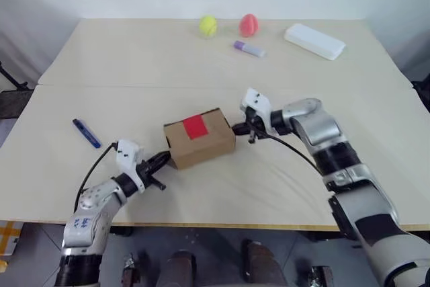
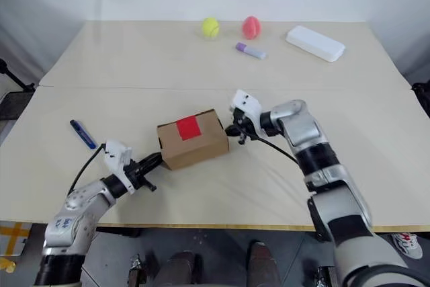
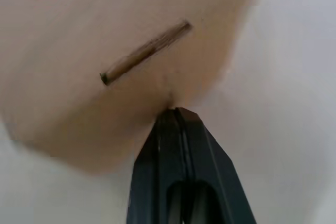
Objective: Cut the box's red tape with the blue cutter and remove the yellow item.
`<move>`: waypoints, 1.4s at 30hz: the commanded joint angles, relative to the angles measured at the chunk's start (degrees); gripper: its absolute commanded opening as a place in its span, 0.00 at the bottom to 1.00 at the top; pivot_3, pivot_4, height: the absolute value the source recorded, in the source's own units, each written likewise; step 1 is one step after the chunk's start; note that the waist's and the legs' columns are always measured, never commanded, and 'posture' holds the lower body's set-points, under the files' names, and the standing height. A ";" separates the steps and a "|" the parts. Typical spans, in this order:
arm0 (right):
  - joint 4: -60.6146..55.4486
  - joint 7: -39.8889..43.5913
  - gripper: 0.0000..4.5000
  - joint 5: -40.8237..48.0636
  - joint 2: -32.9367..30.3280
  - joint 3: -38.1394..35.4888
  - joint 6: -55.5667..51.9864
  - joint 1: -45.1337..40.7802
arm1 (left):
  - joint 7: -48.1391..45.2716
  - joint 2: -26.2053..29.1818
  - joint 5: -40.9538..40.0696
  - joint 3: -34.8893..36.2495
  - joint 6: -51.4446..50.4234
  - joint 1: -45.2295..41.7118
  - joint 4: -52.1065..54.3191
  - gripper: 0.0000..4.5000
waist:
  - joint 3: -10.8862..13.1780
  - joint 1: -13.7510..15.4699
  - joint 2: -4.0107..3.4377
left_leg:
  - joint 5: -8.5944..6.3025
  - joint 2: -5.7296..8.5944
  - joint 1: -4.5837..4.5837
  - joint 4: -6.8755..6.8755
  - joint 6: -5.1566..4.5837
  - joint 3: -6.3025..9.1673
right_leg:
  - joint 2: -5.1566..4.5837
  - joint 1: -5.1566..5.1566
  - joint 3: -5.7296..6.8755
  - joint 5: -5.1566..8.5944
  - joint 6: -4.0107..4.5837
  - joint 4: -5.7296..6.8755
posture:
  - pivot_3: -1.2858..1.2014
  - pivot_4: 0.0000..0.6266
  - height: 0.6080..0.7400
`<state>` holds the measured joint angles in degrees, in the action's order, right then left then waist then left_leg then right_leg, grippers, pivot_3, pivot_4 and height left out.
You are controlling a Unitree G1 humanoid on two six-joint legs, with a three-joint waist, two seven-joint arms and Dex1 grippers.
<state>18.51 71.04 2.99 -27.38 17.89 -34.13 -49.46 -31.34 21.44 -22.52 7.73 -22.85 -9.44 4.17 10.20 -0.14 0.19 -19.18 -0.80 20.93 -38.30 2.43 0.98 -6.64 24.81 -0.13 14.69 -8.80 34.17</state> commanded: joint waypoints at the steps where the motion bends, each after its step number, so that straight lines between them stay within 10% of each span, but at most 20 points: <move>1: -13.22 3.06 0.00 2.98 -2.76 2.03 -6.30 3.33 | -3.04 -1.94 1.21 -5.11 1.75 -4.25 -2.85 0.01 | 0.00 -0.06 0.00 | 0.00 0.01 0.01 0.00 0.00 0.00 | 0.00 0.01 0.00 0.00 0.00 0.01 | 0.52 0.24 1.00; 22: -44.36 -9.47 0.00 12.56 -17.15 -10.47 -31.13 20.73 | -14.33 -10.40 8.29 -13.44 9.36 -23.85 -25.46 0.01 | 0.04 0.28 0.08 | -0.20 0.03 0.25 -0.48 -0.26 -0.07 | -0.01 -0.02 0.00 -0.09 -0.17 -0.19 | 0.52 0.24 1.00; 42: -44.57 -25.84 0.00 16.09 -17.95 -18.90 -31.72 33.47 | -13.50 -3.67 8.63 -8.15 10.35 -22.04 -25.67 0.01 | 0.04 0.60 0.08 | -0.38 0.04 0.17 -0.73 -0.49 -0.10 | -0.02 -0.20 -0.01 -0.11 -0.21 -0.22 | 0.52 0.24 1.00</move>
<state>-27.04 47.01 19.76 -44.13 1.43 -66.31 -16.84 -44.80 16.60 -13.33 -2.18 -12.47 -32.37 -22.14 10.24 0.46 0.27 -19.57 -0.76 21.09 -39.04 1.93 0.88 -6.65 24.60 -0.15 14.58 -9.01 33.95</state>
